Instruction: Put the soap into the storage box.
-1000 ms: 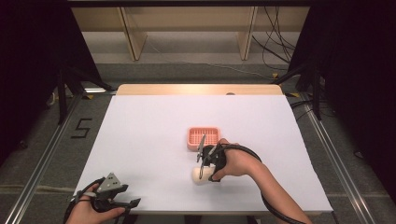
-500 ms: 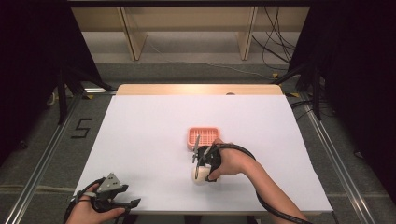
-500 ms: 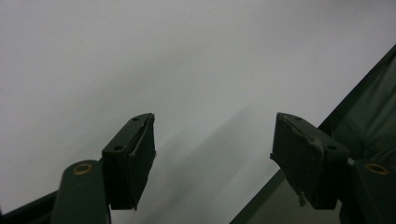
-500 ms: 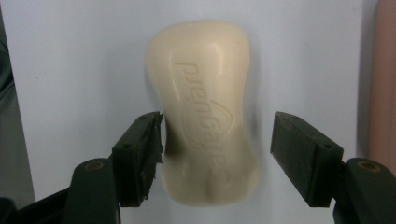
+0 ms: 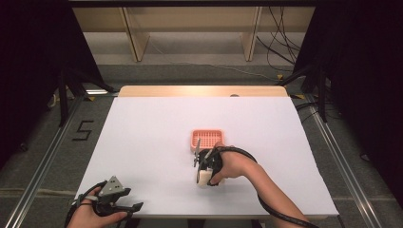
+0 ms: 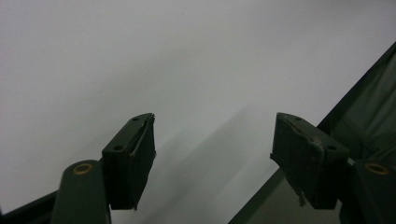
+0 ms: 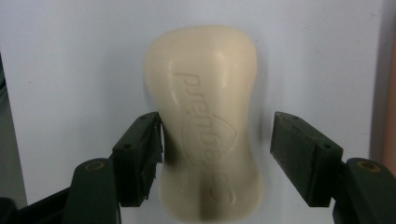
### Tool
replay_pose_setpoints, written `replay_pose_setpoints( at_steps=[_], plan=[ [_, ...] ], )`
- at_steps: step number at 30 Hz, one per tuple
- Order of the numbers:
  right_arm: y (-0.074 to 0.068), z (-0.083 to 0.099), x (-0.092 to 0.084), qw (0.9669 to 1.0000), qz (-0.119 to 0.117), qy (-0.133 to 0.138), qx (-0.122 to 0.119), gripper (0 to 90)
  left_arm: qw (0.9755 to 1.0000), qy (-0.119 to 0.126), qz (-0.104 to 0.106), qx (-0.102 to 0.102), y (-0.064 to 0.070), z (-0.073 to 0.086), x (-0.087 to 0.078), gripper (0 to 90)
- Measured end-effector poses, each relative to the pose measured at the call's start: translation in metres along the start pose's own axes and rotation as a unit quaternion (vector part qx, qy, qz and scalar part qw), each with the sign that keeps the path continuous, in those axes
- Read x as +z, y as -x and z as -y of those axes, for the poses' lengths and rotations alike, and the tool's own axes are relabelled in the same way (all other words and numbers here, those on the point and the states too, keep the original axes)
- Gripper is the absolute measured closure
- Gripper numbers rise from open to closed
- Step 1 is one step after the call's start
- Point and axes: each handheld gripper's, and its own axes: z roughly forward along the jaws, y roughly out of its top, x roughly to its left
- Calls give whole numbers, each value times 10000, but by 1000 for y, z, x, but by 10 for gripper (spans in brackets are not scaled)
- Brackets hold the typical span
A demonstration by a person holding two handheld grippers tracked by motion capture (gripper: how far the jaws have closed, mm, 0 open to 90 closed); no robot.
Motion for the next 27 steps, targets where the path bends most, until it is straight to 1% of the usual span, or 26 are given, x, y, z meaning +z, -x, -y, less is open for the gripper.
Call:
replay_pose_setpoints(
  at_steps=[2,3,4,5,6,7,8,9,10,12,13,16,18,19,20,21,22,24,25,26,27],
  plan=[
    [2,0,2,9999,-23,-28,-144,351,10000,2,5,3,0,0,0,296],
    [-2,-1,1,9997,-89,-174,160,352,10000,4,7,0,0,0,0,296],
    [-3,-1,1,9994,-113,-199,243,352,10000,5,7,-4,0,0,0,296],
    [0,-2,4,10000,-51,-33,-37,355,10000,-8,13,2,0,0,0,296],
    [1,-2,4,9999,-56,-30,-128,358,10000,-31,22,9,0,0,0,296],
    [1,-3,5,9998,-62,-41,-161,360,10000,6,3,0,0,0,0,296],
    [1,-3,6,9999,-77,-51,-117,366,10000,4,6,0,0,0,0,296],
    [2,-3,6,9997,-92,-50,-202,370,10000,-5,14,4,0,0,0,296],
    [0,-3,7,9998,-90,-85,-136,374,10000,-45,27,13,0,0,0,296],
    [2,-3,8,9997,-124,-106,-203,380,10000,-3,-26,2,1,0,1,296],
    [1,-3,7,9997,-123,-142,-135,384,10000,-11,-21,5,0,0,1,296],
    [0,-3,7,9997,-142,-186,-82,390,10000,-9,-24,6,0,0,1,297],
    [1,-3,7,9997,-148,-188,-102,395,10000,-9,-22,10,1,0,1,297],
    [0,-3,7,9996,-131,-224,-54,399,10000,11,3,-7,1,0,1,297],
    [0,-3,7,9996,-131,-224,-54,399,10000,1,10,-2,1,0,0,297],
    [-3,-4,5,9995,-103,-290,58,401,10000,-13,-27,16,0,0,1,297],
    [-4,-5,5,9992,-122,-342,156,405,10000,-8,-25,8,0,0,1,297],
    [-4,-5,5,9993,-81,-347,113,418,10000,-3,-29,8,1,0,1,298],
    [-4,-5,5,9993,-79,-341,136,428,10000,-20,11,21,1,0,1,297],
    [-4,-4,5,9994,-29,-318,107,439,10000,10,11,21,1,0,1,300],
    [-3,-4,5,9995,-35,-301,43,447,10000,7,10,30,1,0,1,302]
  ],
)
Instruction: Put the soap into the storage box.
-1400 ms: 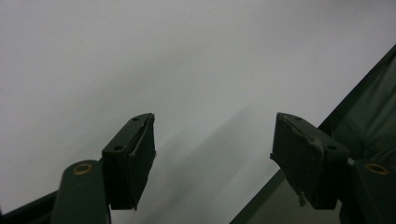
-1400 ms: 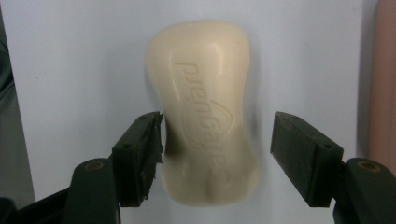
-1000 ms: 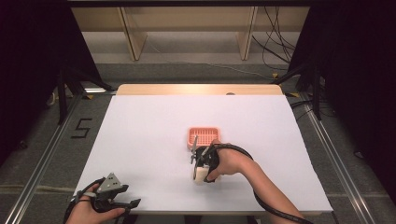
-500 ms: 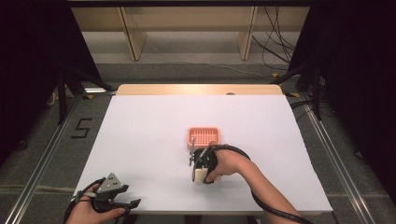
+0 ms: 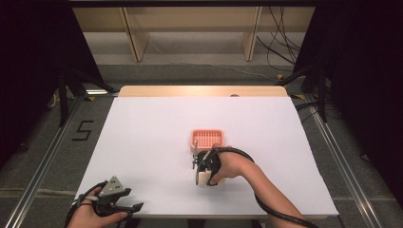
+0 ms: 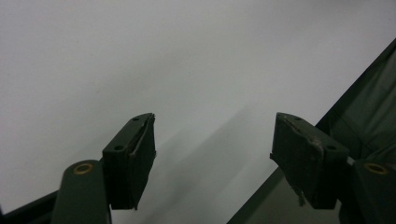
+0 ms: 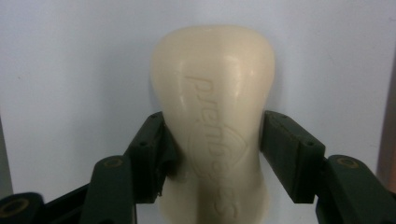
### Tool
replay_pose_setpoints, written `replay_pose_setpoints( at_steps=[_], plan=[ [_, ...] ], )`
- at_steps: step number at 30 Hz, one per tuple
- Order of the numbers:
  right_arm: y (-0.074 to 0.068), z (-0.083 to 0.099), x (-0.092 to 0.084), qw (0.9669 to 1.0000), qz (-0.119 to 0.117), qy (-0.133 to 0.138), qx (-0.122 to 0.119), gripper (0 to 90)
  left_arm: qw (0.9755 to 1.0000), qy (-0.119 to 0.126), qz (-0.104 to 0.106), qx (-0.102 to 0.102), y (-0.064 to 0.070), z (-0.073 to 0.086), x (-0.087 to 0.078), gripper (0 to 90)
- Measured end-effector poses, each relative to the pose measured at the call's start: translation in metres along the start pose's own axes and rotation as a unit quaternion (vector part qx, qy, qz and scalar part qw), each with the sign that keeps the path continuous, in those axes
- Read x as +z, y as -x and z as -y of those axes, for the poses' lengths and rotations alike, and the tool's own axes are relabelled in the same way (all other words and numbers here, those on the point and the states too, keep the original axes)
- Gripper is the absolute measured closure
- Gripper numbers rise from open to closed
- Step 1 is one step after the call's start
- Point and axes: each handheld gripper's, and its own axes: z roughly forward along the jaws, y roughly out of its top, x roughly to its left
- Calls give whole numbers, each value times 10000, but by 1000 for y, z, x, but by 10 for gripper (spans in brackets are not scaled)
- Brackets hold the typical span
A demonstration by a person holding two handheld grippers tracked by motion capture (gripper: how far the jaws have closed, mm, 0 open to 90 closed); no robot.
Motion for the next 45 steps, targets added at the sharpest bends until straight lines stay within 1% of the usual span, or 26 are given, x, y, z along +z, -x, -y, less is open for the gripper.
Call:
replay_pose_setpoints(
  at_steps=[3,10,11,12,13,15,17,21,22,24,26,28,29,30,31,32,33,35,36,37,38,40,41,43,44,45],
  plan=[
    [0,0,0,10000,42,2,2,486,10000,0,0,5,0,0,0,302],
    [1,0,-1,10000,59,13,-17,494,10000,9,7,-14,0,0,0,302],
    [1,0,-1,10000,73,34,-49,495,10000,-10,-38,1,0,0,0,302],
    [1,1,0,10000,4,38,54,497,10000,-15,-33,4,0,0,0,302],
    [1,1,-1,9999,32,71,68,498,10000,-12,-51,3,0,0,0,302],
    [5,1,1,9994,86,258,-200,499,10000,-11,-27,-7,0,0,0,302],
    [1,2,-1,9999,39,120,70,500,10000,3,8,1,0,0,0,302],
    [2,3,-1,9998,30,159,80,501,10000,-17,-28,-2,0,0,0,302],
    [3,3,-1,9998,41,169,1,501,10000,-19,-33,2,0,0,0,302],
    [2,3,-1,9998,5,159,103,502,10000,0,4,-1,0,0,0,303],
    [2,3,-1,9998,15,169,55,502,10000,3,6,-6,0,0,0,303],
    [6,4,0,9992,42,347,-183,503,10000,6,7,-5,0,0,0,302],
    [6,4,0,9990,36,380,-238,503,10000,5,9,-5,0,0,0,303],
    [4,5,0,9994,18,337,-81,503,10000,3,9,-1,0,0,0,303],
    [7,4,0,9989,58,389,-273,503,10000,-2,9,2,0,0,0,302],
    [6,5,0,9991,33,374,-203,503,10000,-2,4,12,0,0,0,303],
    [1,6,-2,9997,-40,199,155,503,10000,-6,-6,60,-1,0,0,303],
    [3,6,-2,9997,26,239,30,503,10000,-4,-5,54,-1,0,0,304],
    [5,7,0,9992,14,368,-181,503,10000,-2,-8,63,-1,0,0,304],
    [5,7,-1,9993,-6,344,-129,503,10000,-1,-10,62,-1,0,0,304],
    [6,8,-1,9989,13,404,-229,504,10000,-4,-10,63,-1,0,0,304],
    [4,10,-2,9996,2,293,-23,504,10000,-10,-11,59,-1,0,0,303],
    [4,9,-4,9996,5,276,-41,504,10000,-11,-12,61,-1,0,0,304],
    [4,11,-5,9993,41,374,-76,503,10000,-4,-17,69,-1,0,0,304],
    [7,11,-6,9987,87,460,-217,504,10000,-11,-26,87,-1,0,-1,304],
    [4,12,-7,9989,58,463,-13,504,10000,-7,-27,-9,0,0,0,303]
  ],
)
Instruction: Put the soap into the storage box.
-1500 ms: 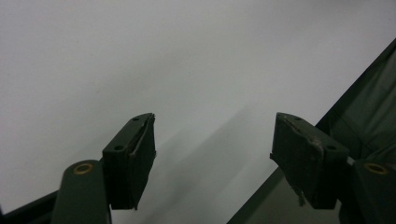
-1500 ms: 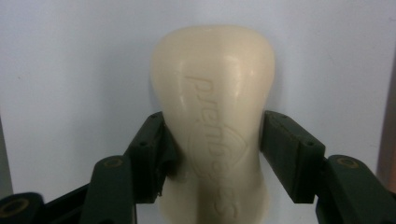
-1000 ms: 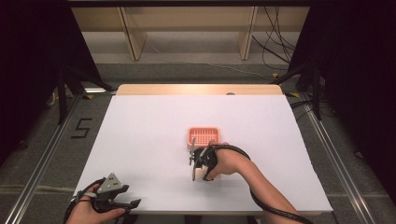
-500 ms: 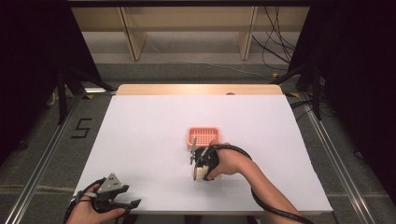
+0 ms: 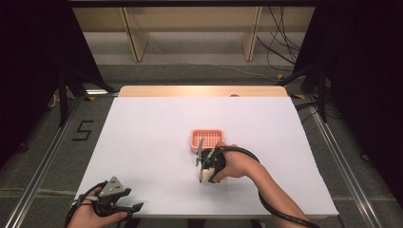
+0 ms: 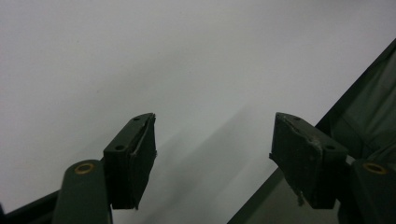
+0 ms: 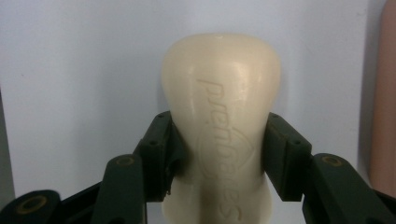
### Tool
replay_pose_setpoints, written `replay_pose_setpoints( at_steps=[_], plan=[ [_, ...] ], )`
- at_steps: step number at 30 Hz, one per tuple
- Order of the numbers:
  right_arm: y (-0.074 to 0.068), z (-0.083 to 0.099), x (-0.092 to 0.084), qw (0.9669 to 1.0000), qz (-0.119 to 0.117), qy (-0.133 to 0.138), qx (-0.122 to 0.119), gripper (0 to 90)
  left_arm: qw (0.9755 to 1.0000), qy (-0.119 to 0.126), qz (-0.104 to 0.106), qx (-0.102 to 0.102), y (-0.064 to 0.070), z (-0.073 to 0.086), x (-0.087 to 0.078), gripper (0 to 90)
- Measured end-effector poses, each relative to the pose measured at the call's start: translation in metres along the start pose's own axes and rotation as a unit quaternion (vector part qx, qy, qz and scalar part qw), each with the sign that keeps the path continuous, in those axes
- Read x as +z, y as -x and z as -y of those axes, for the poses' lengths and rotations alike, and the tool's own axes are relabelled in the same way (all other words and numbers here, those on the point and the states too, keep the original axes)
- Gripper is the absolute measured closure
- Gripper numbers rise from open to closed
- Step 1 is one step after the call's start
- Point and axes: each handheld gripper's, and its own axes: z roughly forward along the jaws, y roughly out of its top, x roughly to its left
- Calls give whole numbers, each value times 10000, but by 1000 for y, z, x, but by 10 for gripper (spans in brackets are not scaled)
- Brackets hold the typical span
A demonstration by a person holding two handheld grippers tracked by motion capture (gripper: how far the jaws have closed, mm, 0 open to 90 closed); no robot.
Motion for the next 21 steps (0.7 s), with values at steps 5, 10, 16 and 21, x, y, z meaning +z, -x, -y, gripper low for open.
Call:
replay_pose_setpoints(
  at_steps=[5,10,16,21],
  plan=[
    [0,3,-5,10000,54,14,33,504,10000,-19,4,80,0,-1,0,304],
    [5,5,-9,9998,125,53,-150,504,10000,7,-1,-11,0,0,0,304],
    [4,3,-12,9999,82,58,71,504,10000,14,6,-5,0,0,0,304],
    [6,3,-16,9999,158,14,10,504,9999,29,25,97,0,-1,-1,304]
  ],
)
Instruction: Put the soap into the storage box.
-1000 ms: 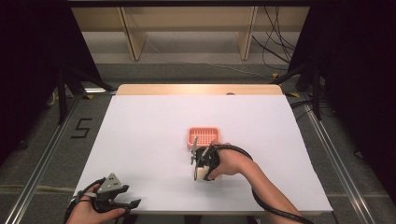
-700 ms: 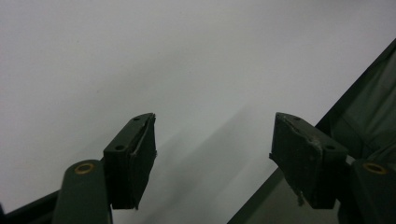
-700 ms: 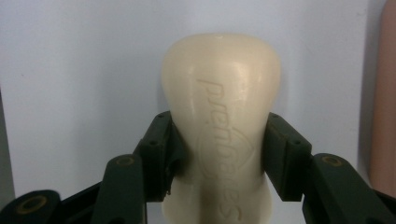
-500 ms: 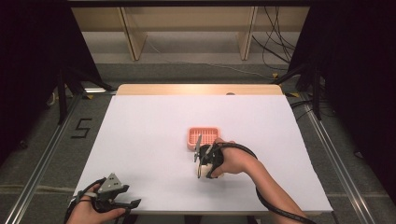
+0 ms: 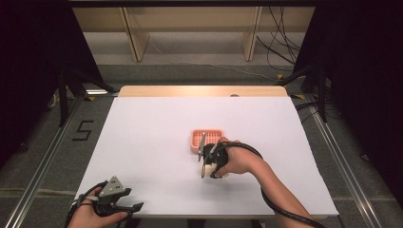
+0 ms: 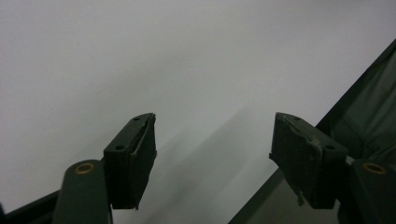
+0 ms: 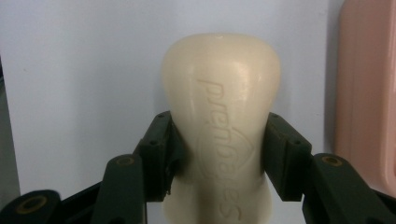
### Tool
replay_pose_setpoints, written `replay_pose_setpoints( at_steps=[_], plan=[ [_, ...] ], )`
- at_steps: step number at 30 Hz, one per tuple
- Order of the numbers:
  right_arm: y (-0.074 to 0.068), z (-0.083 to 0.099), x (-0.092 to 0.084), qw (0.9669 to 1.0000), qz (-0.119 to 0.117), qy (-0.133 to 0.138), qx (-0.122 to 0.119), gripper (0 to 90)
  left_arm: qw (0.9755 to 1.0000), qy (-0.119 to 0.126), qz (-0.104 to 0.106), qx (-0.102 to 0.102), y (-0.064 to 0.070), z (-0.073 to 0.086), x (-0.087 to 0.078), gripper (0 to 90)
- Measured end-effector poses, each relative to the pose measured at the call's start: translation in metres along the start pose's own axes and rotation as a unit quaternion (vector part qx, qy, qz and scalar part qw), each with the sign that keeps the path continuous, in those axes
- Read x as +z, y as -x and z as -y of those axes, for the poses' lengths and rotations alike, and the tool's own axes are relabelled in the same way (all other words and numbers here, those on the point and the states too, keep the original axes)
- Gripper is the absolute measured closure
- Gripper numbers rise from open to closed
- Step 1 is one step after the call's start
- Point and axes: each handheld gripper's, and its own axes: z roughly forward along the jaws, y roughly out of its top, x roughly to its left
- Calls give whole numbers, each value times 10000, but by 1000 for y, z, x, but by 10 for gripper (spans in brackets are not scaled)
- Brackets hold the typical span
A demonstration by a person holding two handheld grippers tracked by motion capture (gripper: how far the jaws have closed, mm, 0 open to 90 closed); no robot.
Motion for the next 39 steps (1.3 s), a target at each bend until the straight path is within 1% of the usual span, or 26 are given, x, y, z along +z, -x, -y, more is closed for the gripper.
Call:
replay_pose_setpoints(
  at_steps=[1,2,3,4,5,6,7,9,10,11,12,14,17,18,20,21,25,26,27,28,29,33,34,36,37,39],
  plan=[
    [-1,0,-1,10000,-22,17,79,504,10000,-30,1,11,0,0,0,304],
    [1,0,-1,10000,-8,58,-24,504,10000,-1,-18,-19,0,0,0,304],
    [1,0,-3,10000,-2,20,57,504,10000,-18,-8,-8,0,0,0,304],
    [2,1,-3,10000,44,53,-43,504,10000,-2,-25,-2,0,0,0,305],
    [2,0,-5,10000,17,33,38,504,10000,-1,-25,3,0,0,0,304],
    [3,0,-5,10000,19,72,-66,504,10000,0,-25,6,0,0,0,304],
    [1,1,-7,9999,46,48,125,504,10000,-7,-27,9,0,0,0,304],
    [5,2,-8,10000,53,71,-4,504,10000,-22,-36,-5,0,0,0,304],
    [3,1,-9,9999,62,27,136,504,10000,-4,-17,-6,0,0,1,304],
    [5,1,-9,10000,45,81,-9,504,10000,-33,-20,6,0,0,0,304],
    [4,1,-11,9999,79,8,111,504,10000,-11,-20,23,0,0,0,304],
    [4,0,-11,9999,33,44,163,504,10000,6,-8,4,0,0,0,304],
    [9,1,-11,9999,122,90,-63,504,10000,-16,-13,-12,0,0,0,305],
    [7,-1,-12,9999,82,79,97,504,10000,-13,-13,-11,0,0,0,305],
    [9,0,-11,9998,146,93,13,504,10000,13,1,-31,0,0,0,305],
    [7,-1,-12,9998,130,22,156,504,10000,-19,26,16,0,0,-1,305],
    [11,-2,-11,9998,156,76,-45,504,10000,8,26,3,0,0,-1,305],
    [10,-2,-13,9999,150,47,64,504,10000,19,24,-93,1,1,0,305],
    [8,-3,-13,9997,113,72,193,504,10000,8,12,-78,1,1,0,305],
    [10,-3,-13,9998,163,67,115,504,10000,11,0,-63,1,1,0,305],
    [10,-3,-13,9998,160,43,130,504,10000,9,-19,15,0,0,-1,305],
    [13,-4,-15,9997,158,84,141,504,10000,-1,-74,31,0,0,-1,306],
    [14,-4,-16,9998,172,112,19,504,10000,8,-81,32,0,0,-1,306],
    [14,-4,-18,9996,212,63,178,504,10000,3,-74,34,0,0,-1,306],
    [17,-4,-18,9997,251,80,-22,504,10000,35,-30,-2,1,0,-1,306],
    [19,-4,-17,9996,258,110,-25,504,10000,18,44,19,0,0,-2,306]
  ],
)
